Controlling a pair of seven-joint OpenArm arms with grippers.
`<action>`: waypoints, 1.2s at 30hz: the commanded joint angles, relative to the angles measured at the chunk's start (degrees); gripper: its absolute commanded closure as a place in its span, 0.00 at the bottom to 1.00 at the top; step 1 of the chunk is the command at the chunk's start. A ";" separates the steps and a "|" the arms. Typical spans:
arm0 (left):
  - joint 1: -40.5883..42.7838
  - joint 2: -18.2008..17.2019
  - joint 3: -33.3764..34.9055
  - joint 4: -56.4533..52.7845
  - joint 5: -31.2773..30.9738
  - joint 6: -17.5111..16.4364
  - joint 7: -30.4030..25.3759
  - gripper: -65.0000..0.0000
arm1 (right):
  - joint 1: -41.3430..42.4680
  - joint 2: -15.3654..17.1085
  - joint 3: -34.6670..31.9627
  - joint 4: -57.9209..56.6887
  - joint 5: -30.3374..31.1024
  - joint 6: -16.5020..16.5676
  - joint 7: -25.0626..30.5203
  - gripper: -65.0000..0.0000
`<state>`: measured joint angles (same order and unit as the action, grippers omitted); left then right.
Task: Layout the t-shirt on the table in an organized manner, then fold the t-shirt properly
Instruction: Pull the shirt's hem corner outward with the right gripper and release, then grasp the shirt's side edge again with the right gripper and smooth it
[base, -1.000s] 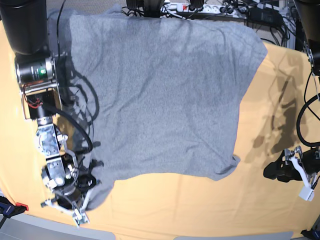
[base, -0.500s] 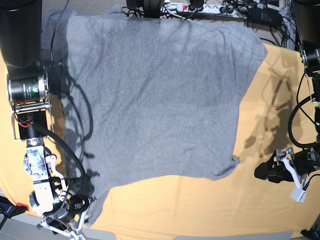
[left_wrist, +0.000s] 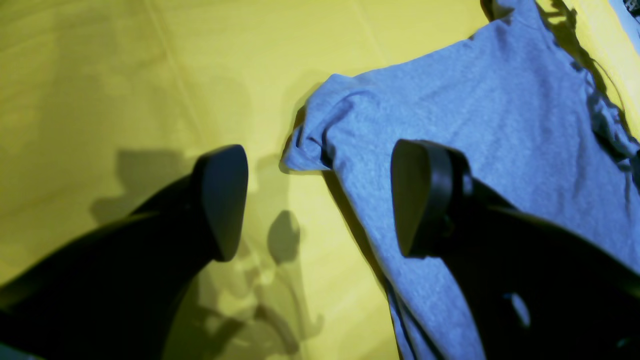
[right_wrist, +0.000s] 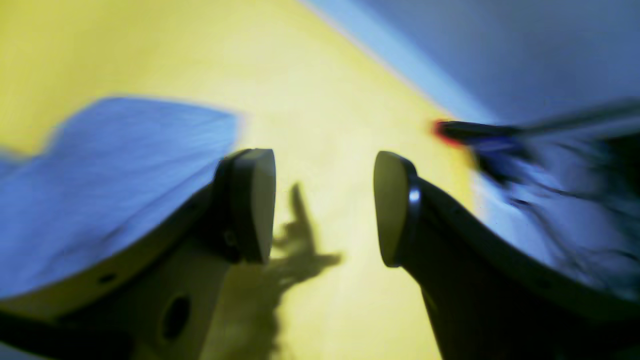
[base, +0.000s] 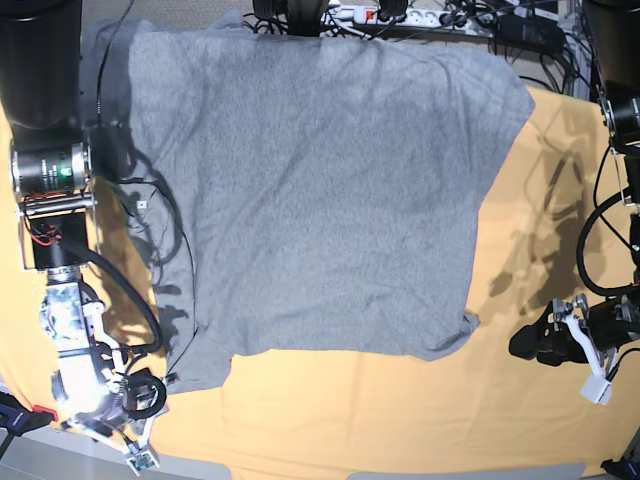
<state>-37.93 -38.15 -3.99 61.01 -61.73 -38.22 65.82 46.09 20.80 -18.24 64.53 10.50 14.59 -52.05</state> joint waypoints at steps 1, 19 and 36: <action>-1.90 -1.07 -0.59 0.74 -1.55 -0.37 -1.29 0.31 | 1.97 1.09 0.33 0.87 3.15 1.53 -1.36 0.49; -1.92 -1.05 -0.59 0.74 -1.53 -1.42 -1.49 0.31 | -14.86 7.13 20.83 1.11 42.69 20.33 -18.36 0.49; -1.90 -1.05 -0.59 0.74 -1.57 -1.42 -1.46 0.31 | -25.94 6.36 28.00 1.09 45.57 21.49 -20.63 0.49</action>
<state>-37.93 -38.13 -3.99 61.01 -61.76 -39.48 65.63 18.76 26.28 9.28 64.60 55.11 35.86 -73.28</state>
